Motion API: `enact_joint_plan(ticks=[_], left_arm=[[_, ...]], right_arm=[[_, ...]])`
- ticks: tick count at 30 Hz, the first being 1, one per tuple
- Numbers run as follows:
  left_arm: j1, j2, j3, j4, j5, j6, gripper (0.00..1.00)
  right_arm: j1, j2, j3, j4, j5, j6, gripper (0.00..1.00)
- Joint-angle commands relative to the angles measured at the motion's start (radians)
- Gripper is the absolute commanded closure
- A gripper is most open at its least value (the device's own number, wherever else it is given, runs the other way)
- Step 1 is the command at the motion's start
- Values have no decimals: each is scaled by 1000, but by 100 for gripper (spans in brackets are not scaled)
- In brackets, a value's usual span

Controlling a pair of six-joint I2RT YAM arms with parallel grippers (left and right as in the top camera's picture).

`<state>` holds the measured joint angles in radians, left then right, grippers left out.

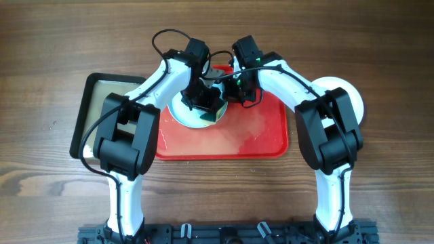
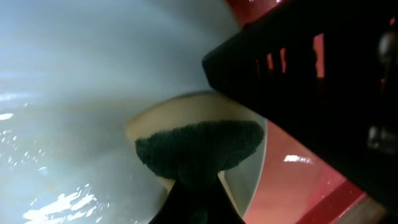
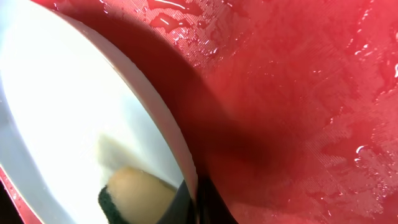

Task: Clean dirty plates on tray and stack at the side
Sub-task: 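Scrub the light-blue plate with the sponge in the left gripper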

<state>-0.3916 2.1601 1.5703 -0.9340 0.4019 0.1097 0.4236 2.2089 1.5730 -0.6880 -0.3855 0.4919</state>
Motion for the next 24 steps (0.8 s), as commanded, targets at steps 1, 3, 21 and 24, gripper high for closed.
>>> enact_joint_plan(ticks=[1, 3, 21, 24], left_arm=[[-2, 13, -2, 76, -220, -198, 96], [10, 13, -3, 153, -378, -336, 96], [18, 13, -2, -92, -284, -459, 96], [19, 13, -2, -97, 150, -148, 96]], right_arm=[[7, 43, -20, 0, -8, -17, 96], [7, 43, -20, 0, -8, -17, 96], [7, 43, -20, 0, -8, -17, 96], [7, 43, -20, -1, -13, -18, 96]])
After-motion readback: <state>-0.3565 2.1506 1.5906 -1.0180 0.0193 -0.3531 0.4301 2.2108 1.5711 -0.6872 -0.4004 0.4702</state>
